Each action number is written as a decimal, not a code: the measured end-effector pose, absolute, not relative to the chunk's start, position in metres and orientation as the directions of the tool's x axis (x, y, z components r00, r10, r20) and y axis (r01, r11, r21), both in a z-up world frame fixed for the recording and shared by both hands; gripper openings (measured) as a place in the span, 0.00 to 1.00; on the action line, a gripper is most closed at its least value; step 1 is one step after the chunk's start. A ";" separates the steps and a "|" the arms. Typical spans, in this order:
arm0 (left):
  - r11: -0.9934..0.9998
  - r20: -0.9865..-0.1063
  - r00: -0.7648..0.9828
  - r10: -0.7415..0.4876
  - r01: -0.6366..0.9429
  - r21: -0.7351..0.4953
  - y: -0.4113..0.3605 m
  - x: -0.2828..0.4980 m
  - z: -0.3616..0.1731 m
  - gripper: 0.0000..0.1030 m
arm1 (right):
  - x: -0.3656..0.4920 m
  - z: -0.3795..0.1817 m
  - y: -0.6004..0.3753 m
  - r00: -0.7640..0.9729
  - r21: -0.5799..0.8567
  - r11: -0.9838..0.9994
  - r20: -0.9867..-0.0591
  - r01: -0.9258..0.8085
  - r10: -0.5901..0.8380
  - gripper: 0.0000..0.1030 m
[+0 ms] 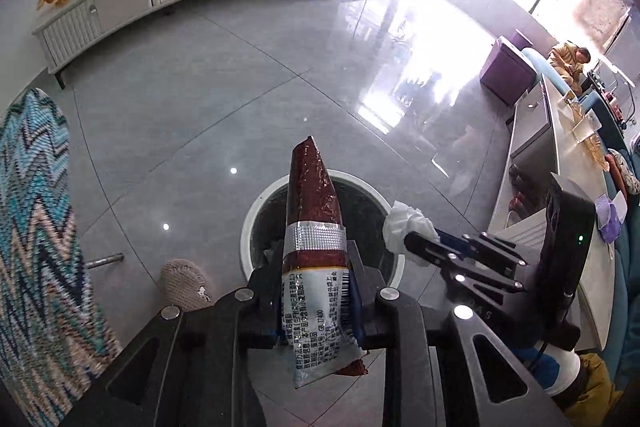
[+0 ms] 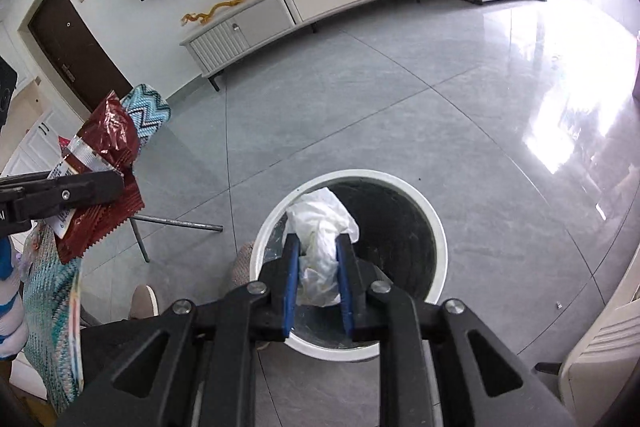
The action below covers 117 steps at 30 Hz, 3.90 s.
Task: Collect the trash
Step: 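Carry both items to the bin and open both tools to drop them, then move both open tools back toward the wrapper pile on the rug, then grasp the clear plastic wrap with left tool while right tool grasps white tissue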
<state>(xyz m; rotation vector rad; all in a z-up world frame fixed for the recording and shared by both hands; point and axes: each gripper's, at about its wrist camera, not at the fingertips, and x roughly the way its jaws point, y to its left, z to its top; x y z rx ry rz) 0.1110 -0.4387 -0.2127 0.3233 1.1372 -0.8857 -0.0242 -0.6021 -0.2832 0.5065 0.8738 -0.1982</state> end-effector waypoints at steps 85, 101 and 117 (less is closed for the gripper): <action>0.839 -0.698 0.555 -0.453 0.529 -0.124 -0.135 0.120 -0.109 0.83 | -0.004 -0.091 -0.408 0.800 0.240 0.963 -0.598 0.121 0.049 0.77; 0.960 -0.749 0.613 -0.251 0.255 -0.114 0.045 0.197 -0.166 0.81 | 0.142 -0.119 -0.248 0.639 0.235 0.952 -0.706 -0.197 0.306 0.68; 0.932 -0.754 0.555 -0.351 0.282 -0.227 0.053 0.232 -0.222 0.47 | 0.249 -0.208 -0.173 0.510 0.254 0.917 -0.770 -0.308 0.384 0.51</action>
